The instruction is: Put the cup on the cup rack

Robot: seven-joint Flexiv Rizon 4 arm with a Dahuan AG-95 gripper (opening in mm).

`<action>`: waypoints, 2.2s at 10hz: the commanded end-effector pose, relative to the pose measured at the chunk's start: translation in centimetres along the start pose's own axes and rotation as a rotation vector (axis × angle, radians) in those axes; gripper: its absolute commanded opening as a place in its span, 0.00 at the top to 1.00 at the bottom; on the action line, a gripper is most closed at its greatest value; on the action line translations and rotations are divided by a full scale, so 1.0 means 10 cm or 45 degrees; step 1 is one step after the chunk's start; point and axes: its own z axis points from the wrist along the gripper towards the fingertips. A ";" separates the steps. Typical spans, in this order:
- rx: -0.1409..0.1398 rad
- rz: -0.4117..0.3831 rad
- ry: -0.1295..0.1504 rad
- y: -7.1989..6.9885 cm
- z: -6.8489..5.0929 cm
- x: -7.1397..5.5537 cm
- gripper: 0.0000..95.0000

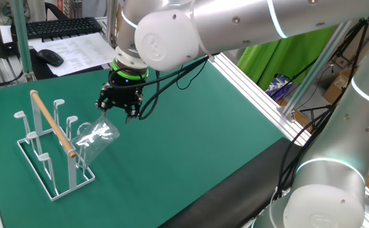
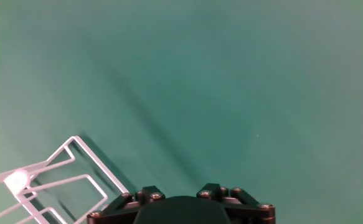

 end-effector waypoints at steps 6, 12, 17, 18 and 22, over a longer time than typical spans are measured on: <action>-0.045 -0.022 0.197 0.01 0.05 0.14 0.20; -0.015 -0.023 0.246 -0.04 0.04 0.28 0.20; -0.008 -0.020 0.246 -0.05 0.07 0.34 0.20; -0.009 -0.019 0.247 -0.05 0.07 0.34 0.20; -0.016 -0.005 0.252 -0.06 0.10 0.40 0.20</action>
